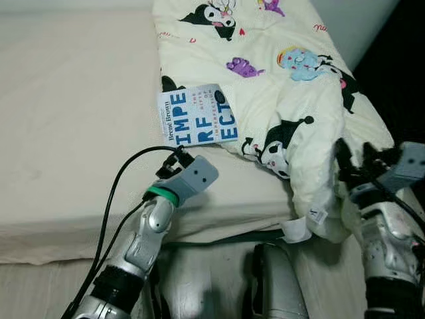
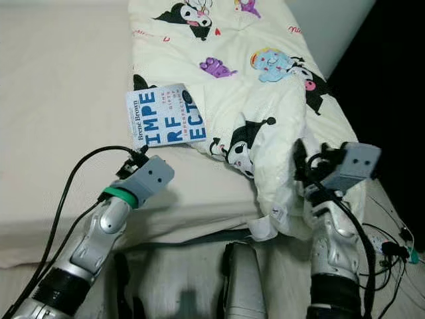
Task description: Clean up the room
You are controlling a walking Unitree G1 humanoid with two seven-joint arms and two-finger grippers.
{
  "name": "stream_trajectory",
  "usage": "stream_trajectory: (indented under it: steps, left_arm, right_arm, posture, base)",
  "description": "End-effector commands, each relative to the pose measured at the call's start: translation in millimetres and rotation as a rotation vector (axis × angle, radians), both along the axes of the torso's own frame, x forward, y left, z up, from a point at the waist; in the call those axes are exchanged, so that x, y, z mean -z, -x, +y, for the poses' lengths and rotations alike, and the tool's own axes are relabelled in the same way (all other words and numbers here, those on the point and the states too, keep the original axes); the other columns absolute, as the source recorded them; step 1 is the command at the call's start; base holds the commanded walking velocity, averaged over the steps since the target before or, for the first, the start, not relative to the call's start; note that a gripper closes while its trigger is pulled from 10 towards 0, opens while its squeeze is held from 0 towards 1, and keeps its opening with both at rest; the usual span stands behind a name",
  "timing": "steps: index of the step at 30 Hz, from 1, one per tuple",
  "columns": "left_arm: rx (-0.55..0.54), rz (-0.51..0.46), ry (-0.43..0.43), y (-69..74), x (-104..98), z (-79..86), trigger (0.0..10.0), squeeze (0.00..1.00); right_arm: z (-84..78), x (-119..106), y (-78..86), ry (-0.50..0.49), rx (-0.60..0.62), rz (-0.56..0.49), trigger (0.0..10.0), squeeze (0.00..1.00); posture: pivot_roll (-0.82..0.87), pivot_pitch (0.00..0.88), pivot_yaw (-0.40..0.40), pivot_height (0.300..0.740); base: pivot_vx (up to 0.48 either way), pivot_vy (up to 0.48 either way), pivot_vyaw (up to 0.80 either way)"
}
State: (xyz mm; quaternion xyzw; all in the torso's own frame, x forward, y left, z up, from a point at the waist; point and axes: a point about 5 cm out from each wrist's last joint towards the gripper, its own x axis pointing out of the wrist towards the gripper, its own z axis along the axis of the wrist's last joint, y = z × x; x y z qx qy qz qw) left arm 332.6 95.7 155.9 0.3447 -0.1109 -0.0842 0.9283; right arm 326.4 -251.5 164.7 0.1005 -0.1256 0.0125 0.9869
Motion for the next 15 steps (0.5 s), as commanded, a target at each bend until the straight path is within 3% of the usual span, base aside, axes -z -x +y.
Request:
stream_trajectory:
  steps: [1,3,6,15]
  left_arm:
    - [-0.013,0.016,0.014,3.3,7,3.4,10.0,0.00]
    - [-0.020,0.016,0.017,4.0,7,5.8,10.0,0.00]
    - [-0.021,0.014,0.016,4.0,7,6.7,10.0,0.00]
    - [-0.035,0.008,0.017,2.5,6,10.0,10.0,0.00]
  right_arm:
    - [0.5,14,-0.8,-0.037,-0.030,0.068,10.0,0.00]
    - [8.7,31,-5.6,-0.046,-0.106,0.165,10.0,0.00]
    - [12.9,38,-6.8,-0.012,-0.143,0.202,10.0,0.00]
    - [31.2,41,-10.7,-0.015,-0.316,0.203,10.0,0.00]
  posture:
    - [-0.03,0.172,0.036,0.567]
    - [-0.03,0.177,0.036,0.567]
    - [-0.02,0.181,0.036,0.567]
    - [-0.02,0.183,0.034,0.567]
  base:
    - [0.000,0.000,0.00]
    - [0.000,0.000,0.00]
    - [0.000,0.000,0.00]
    - [0.000,0.000,0.00]
